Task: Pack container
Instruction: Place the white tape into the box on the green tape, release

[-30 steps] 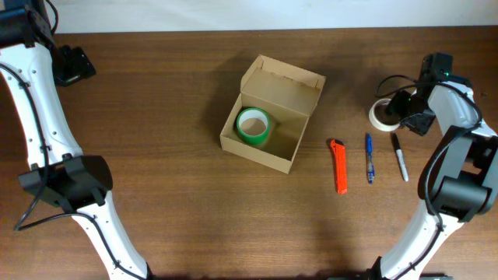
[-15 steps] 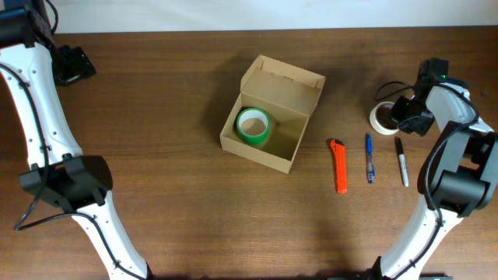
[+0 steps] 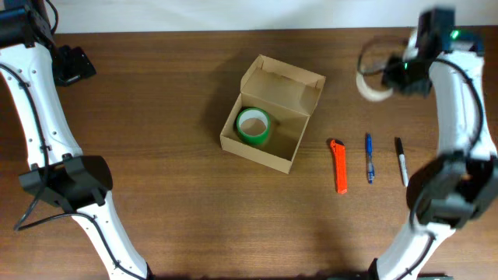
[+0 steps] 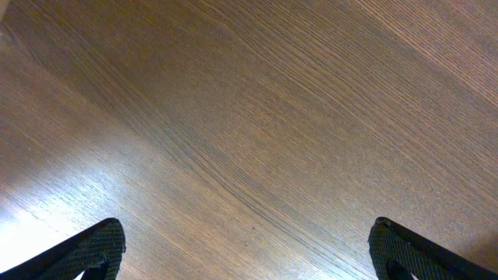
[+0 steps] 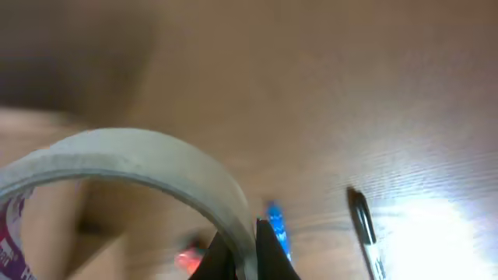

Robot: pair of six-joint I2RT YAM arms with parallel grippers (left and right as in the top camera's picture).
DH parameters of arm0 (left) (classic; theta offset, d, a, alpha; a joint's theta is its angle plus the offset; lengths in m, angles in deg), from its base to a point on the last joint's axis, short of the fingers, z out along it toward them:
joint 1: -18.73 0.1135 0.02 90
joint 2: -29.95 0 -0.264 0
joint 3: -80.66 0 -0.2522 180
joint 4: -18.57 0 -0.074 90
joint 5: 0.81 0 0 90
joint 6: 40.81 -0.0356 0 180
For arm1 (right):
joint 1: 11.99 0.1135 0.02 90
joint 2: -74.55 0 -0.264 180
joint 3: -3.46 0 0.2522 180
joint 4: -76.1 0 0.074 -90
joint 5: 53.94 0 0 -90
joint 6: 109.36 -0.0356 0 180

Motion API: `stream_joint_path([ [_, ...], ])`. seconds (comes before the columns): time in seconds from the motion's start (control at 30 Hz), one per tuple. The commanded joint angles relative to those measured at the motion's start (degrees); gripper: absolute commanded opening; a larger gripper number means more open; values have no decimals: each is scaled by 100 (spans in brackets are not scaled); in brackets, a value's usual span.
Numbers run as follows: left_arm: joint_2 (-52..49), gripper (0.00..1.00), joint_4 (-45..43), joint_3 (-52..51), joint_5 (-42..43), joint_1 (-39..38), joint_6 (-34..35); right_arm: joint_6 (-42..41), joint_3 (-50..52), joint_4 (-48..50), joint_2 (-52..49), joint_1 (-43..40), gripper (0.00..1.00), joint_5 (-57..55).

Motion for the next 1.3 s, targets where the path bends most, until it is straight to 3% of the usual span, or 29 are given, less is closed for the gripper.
stream_joint_path([
  [0.0, 96, 100, 15, -17, 39, 37, -85, 442, -1117, -433, 881, 662, 4, 157],
  [0.17, 96, 100, 15, -17, 39, 37, -85, 894, -1775, -981, 1016, 1937, 4, 122],
  [0.5, 96, 100, 15, -17, 39, 37, -85, 938, -1123, -896, 282, 3891, 4, -984],
  [0.83, 96, 100, 15, -17, 39, 37, -87, 649, -1067, -535, -1067, 3779, 4, -1069],
  [1.27, 96, 100, 15, -17, 39, 37, -85, 654, -833, -450, -1390, 3681, 4, -852],
])
